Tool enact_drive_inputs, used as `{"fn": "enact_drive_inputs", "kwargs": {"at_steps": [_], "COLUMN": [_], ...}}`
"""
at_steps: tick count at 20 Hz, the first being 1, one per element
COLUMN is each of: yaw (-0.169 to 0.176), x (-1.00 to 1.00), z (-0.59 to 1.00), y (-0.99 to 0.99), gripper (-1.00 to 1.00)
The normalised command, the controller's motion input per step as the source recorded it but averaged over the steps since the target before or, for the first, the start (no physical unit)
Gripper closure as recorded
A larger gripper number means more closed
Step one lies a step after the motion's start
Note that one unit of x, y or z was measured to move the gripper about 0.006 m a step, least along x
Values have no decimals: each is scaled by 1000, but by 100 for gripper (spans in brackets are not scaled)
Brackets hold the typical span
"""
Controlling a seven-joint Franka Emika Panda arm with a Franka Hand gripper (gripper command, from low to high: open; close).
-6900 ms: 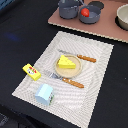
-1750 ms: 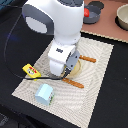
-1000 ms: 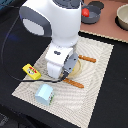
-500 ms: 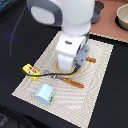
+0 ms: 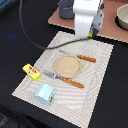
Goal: Interact with the objects in diverse but meaningful ways.
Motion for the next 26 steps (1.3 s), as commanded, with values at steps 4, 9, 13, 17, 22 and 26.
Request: {"fn": "enact_drive_inputs", "kwargs": {"at_steps": [4,9,13,17,22,26], "yaw": [7,40,42,51,52,55], "x": [-983,-998,-1000,-1000,-965,-830], "z": [-219,-334,-218,-221,83,396], "y": [533,437,366,393,446,549], "gripper": [100,100,100,100,100,100]}}
